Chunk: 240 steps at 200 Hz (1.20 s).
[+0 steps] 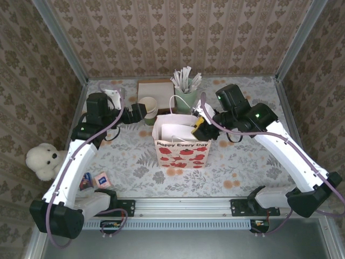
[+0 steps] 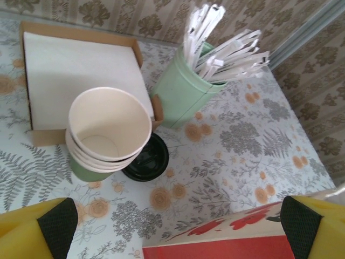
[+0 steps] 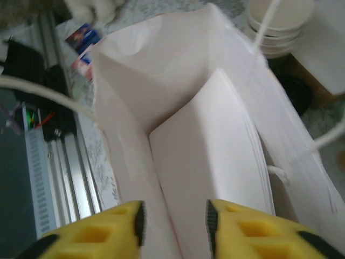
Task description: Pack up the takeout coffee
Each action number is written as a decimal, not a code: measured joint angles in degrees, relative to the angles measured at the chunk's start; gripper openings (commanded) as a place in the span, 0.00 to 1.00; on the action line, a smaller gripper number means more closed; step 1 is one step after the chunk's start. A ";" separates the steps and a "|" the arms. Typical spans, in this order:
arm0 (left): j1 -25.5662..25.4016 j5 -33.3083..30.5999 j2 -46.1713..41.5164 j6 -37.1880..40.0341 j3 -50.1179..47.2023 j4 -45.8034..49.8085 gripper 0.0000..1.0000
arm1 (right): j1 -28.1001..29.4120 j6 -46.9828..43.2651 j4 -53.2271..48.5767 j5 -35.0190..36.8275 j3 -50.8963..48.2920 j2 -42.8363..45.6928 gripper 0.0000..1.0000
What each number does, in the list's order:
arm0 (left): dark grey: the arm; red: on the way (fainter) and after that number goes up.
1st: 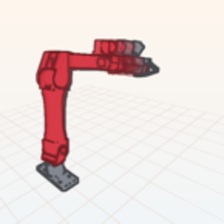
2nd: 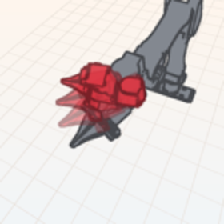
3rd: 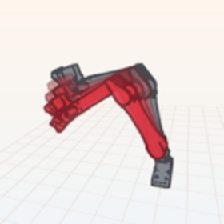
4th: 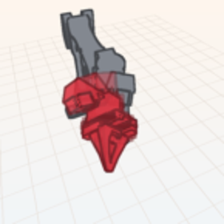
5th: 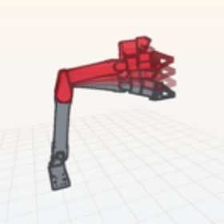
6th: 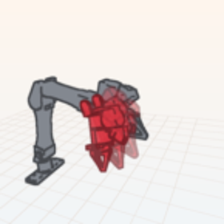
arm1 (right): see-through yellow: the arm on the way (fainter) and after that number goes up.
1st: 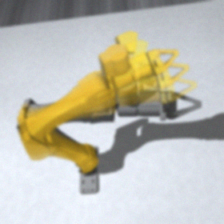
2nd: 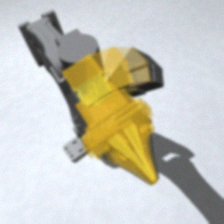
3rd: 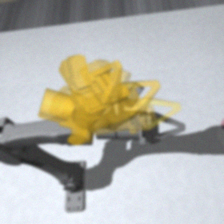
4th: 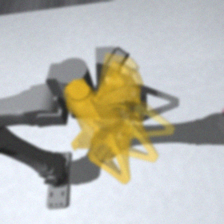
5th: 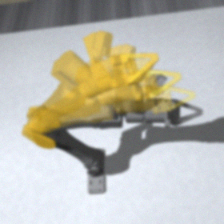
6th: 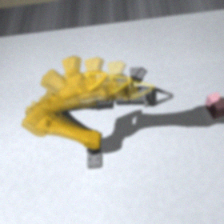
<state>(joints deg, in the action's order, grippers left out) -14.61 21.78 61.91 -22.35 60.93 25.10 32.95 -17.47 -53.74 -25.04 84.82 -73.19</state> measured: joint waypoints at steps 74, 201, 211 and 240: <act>-1.44 -14.67 3.54 -10.49 -1.60 13.38 1.00 | 0.68 38.80 2.10 25.90 -5.70 9.73 1.00; -13.14 -10.99 12.26 -19.63 -3.65 11.65 1.00 | 5.18 55.32 -11.19 32.65 4.13 -8.55 0.37; -13.60 -10.54 13.16 -19.74 -3.08 11.30 1.00 | 5.20 54.84 -11.19 33.35 4.15 -8.57 0.30; -14.21 -9.57 15.87 -19.96 -1.40 10.29 1.00 | 5.16 54.31 -10.95 35.89 4.44 -8.55 0.25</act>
<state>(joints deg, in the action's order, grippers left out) -28.82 12.21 77.78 -42.30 59.53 35.40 38.11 36.84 -64.69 10.85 89.25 -81.73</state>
